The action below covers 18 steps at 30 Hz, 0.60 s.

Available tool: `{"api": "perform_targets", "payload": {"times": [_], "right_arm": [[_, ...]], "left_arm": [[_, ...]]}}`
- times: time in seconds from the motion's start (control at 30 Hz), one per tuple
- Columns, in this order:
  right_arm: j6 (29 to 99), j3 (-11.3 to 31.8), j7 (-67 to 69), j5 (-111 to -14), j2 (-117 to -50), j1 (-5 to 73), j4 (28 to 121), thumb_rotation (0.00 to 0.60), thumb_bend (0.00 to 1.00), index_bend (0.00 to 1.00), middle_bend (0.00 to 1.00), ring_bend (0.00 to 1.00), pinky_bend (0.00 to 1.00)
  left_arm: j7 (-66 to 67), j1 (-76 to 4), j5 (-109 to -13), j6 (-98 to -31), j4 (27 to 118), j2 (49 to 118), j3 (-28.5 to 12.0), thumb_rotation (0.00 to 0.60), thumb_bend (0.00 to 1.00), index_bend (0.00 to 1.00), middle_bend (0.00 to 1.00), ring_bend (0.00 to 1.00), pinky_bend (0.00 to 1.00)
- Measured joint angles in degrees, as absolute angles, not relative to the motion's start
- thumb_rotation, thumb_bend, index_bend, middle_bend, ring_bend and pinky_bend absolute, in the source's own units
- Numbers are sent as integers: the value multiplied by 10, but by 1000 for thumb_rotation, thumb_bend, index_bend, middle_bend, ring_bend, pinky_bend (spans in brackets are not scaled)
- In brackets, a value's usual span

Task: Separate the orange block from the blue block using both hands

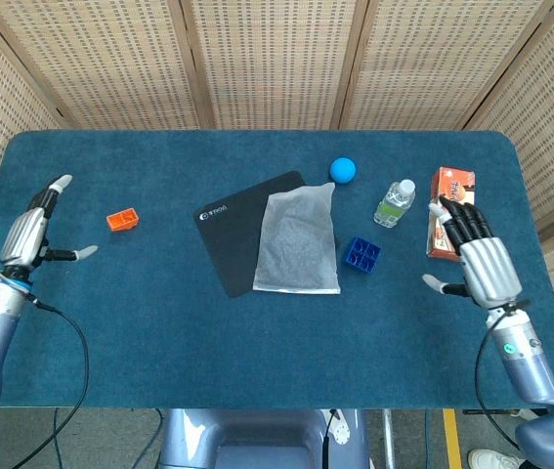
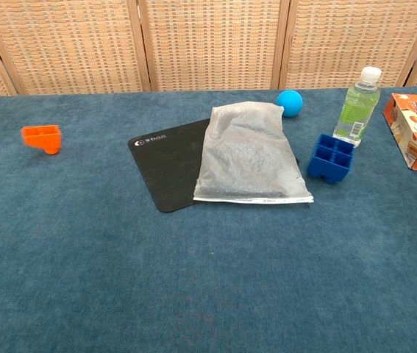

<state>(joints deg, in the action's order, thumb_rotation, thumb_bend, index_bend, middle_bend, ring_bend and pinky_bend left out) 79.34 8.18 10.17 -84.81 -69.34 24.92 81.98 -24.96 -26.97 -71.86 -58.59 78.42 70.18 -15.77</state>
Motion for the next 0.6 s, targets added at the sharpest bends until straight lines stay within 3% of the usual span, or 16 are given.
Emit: {"api": "perform_targets", "payload": {"times": [0.27,0.6], "right_arm": [[868,47,76,-868,-682,172,773,600,0,0,0,0,0],[890,29,-3,-852,-663,118,815,600,0,0,0,0,0]], "left_arm": [[-144,-160,-743,-721,904,639,-96,600,28,0,0,0,0],[-84,-71,-809,-839,970,609,-30,600,27,0,0,0,0]]}}
